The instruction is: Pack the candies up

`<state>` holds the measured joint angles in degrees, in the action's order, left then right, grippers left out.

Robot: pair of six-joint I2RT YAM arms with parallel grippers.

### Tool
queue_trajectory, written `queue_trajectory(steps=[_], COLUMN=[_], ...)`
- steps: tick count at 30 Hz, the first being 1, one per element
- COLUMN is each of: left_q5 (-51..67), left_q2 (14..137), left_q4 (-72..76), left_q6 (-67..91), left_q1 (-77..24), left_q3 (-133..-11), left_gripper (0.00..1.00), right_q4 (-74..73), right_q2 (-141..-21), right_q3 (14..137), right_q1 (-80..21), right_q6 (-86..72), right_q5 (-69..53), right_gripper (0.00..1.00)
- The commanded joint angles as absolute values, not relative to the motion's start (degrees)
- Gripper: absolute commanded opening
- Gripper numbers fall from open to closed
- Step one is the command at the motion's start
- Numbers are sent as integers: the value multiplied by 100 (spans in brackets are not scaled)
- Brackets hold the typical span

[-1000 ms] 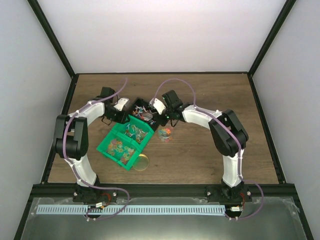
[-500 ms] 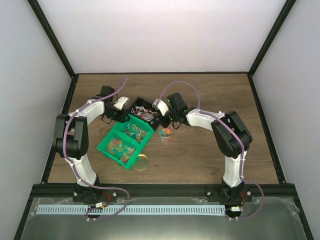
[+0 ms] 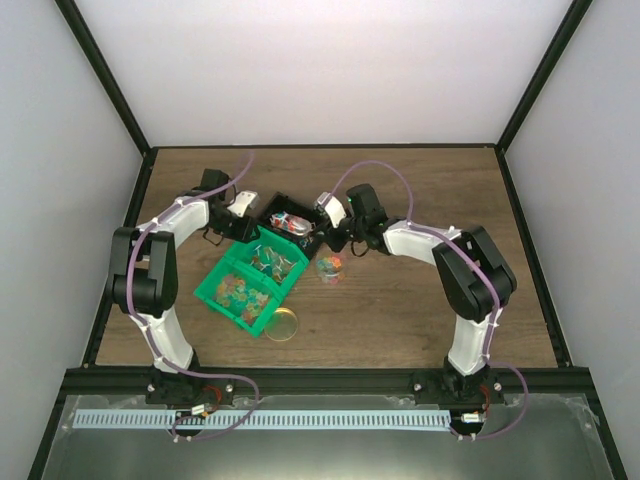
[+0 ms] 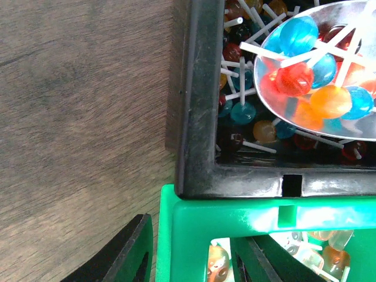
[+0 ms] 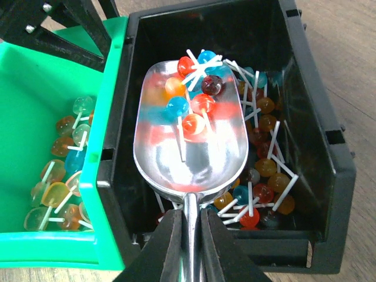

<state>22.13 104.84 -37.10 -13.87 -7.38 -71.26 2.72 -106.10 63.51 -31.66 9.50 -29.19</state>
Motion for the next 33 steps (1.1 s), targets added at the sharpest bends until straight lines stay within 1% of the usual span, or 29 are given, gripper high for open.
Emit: queue_trajectory(steps=[1, 22, 28, 33], left_q5=[2232, 2236, 2259, 2279], left_q2=[10522, 10546, 10522, 10547], left_q4=[-3610, -3626, -3629, -3630], left_q6=[-1420, -1422, -1409, -1399], left_q1=[-703, -703, -703, -703], left_q3=[-7309, -7348, -7349, -7373], left_gripper=[39, 41, 41, 41], right_q4=[657, 1641, 1276, 368], right_q2=[-10342, -9768, -9450, -8917], right_q3=[6292, 5489, 5458, 5444], right_q1=[-3147, -2863, -2761, -2563], right_q6=[892, 857, 1111, 1742], right_q5=[-3073, -3551, -3759, -4038], right_gripper=[1, 1, 1, 1])
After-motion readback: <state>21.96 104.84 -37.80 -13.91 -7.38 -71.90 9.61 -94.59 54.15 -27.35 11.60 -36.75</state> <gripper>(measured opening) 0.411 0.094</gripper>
